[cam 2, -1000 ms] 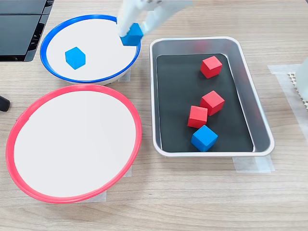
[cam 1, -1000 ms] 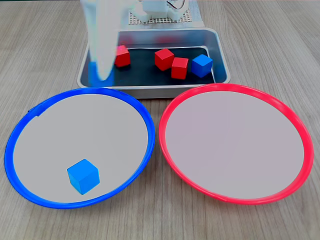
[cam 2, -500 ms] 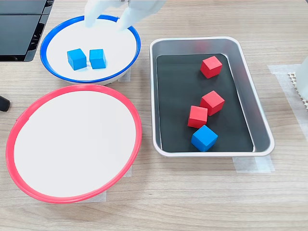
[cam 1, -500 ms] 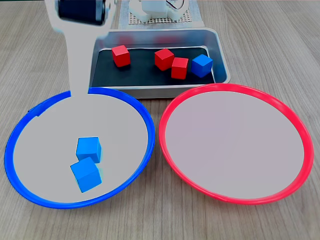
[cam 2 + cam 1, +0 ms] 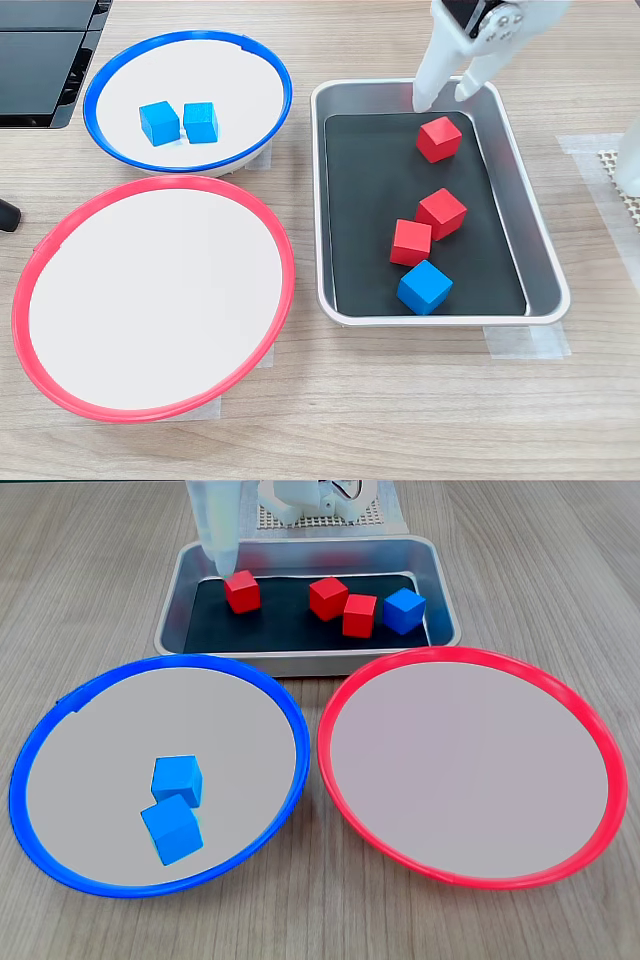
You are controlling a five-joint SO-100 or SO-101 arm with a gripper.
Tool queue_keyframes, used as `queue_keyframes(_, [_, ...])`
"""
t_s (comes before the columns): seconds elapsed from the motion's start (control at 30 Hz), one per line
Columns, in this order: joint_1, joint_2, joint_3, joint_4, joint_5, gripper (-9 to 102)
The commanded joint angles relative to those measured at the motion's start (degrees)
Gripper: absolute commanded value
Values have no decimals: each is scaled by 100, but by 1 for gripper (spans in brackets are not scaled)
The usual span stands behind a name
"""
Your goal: Move six blocks tray to matching dishes
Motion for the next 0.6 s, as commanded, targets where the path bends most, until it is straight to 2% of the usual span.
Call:
queue_keyframes(0.0, [-9,44,132,-176,-272,23])
queue_keyframes(0.27, [-387,-105,633,-809,-325,21])
queue_keyframes(0.43, [-624,-62,826,-1099,-413,0])
queue_keyframes(0.57, [-1283,53,220,-870,448,0])
